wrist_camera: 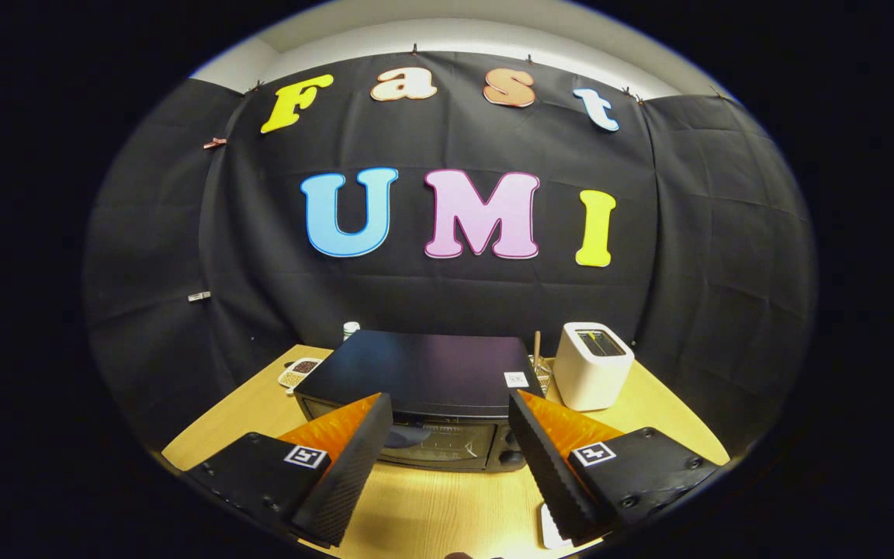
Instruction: Open the toaster oven, put the food inside, and close the toaster oven door.
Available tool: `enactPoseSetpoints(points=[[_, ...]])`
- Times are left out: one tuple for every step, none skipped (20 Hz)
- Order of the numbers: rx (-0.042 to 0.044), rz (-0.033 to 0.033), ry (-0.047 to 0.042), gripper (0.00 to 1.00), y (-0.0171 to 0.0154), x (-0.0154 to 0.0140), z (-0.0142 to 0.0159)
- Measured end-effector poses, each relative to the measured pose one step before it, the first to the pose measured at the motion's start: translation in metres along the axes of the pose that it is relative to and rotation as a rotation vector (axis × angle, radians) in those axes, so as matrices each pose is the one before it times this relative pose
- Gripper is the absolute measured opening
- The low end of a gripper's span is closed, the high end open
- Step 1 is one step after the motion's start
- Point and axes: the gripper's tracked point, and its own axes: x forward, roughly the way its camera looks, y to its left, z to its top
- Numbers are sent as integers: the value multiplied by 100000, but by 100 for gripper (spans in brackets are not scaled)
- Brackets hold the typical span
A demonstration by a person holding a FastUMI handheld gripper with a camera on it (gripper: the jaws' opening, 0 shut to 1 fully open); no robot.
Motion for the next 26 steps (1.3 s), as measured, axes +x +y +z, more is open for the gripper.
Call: enactPoseSetpoints(points=[[-32,-1024,1077,98,230,898,-435],[61,-1117,1179,98,156,726,-428],[651,-592,1801,99,447,762,-487],[978,281,1843,99,629,722,-581],[642,270,1816,98,628,627,-476],[-32,195,1549,98,547,607,-476],[-721,107,1105,98,511,720,-370],[-897,11,1146,99,469,701,-470],[-508,14,1459,99,450,622,-608],[208,-197,1719,99,317,633,-689],[1043,-190,1999,99,304,504,-629],[1346,-98,1953,99,343,521,-606],[1170,-235,1767,99,293,480,-442],[808,-261,1362,99,249,397,-403],[62,-94,943,99,279,379,-242],[-1277,-782,-762,99,4,121,76],[-688,946,-1056,99,317,232,288],[831,942,1530,98,318,244,-346],[1438,12,804,99,36,-28,66],[216,-366,540,99,35,52,-37],[-863,20,1082,99,79,67,-200],[-417,203,1037,99,39,-51,-261],[-180,-607,1953,99,-270,-86,-460],[110,135,-230,98,-14,-17,54],[-486,193,966,97,-37,-262,-292],[-271,83,259,97,3,-332,-65]])
